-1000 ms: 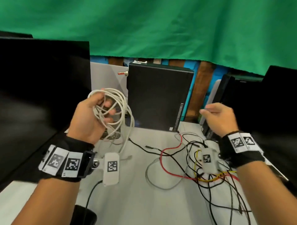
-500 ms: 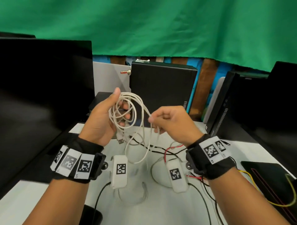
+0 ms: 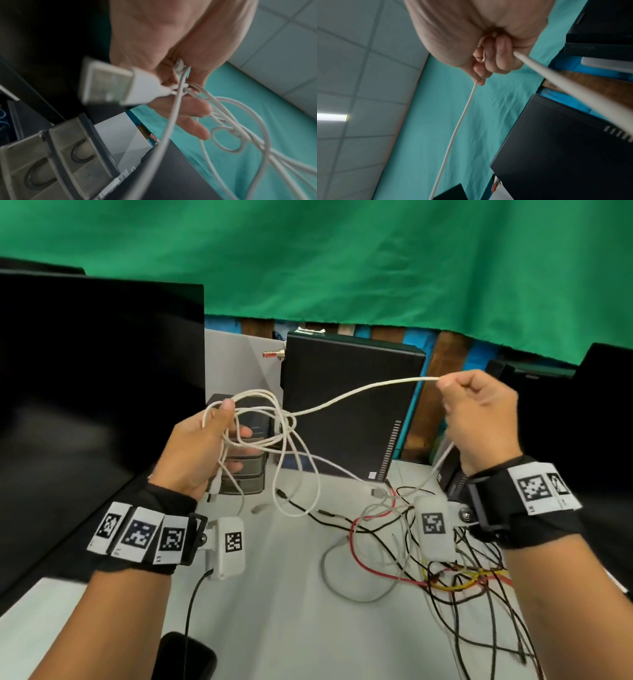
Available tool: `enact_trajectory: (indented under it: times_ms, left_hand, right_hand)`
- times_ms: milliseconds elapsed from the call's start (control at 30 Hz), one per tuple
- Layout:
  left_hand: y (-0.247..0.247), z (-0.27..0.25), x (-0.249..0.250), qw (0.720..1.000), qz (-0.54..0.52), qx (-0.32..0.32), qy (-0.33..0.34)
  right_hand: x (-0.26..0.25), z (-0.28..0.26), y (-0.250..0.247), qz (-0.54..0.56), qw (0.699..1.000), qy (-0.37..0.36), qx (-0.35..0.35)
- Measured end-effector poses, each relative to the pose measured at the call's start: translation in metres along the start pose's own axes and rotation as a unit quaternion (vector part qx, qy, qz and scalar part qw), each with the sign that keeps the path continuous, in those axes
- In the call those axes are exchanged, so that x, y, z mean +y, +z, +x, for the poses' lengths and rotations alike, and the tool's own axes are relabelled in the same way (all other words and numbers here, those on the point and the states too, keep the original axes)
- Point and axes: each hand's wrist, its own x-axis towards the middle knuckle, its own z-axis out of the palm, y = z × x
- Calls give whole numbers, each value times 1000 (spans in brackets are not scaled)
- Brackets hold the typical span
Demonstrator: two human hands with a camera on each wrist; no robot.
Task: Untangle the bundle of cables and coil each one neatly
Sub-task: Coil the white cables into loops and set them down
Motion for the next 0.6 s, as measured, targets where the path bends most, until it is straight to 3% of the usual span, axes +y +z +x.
enact_trajectory:
  times_ms: [200, 400, 600]
  left_hand:
    - [-11, 6, 1, 998, -40, 12, -35]
    - [-28, 19, -11, 991, -66, 89, -78]
    - [-13, 19, -24, 996, 4, 78, -40]
  right_hand:
    - [5, 20, -30, 49, 993, 27, 104]
    - [7, 27, -53, 90, 981, 44, 163]
    - [-3, 41, -75, 113, 964, 44, 236]
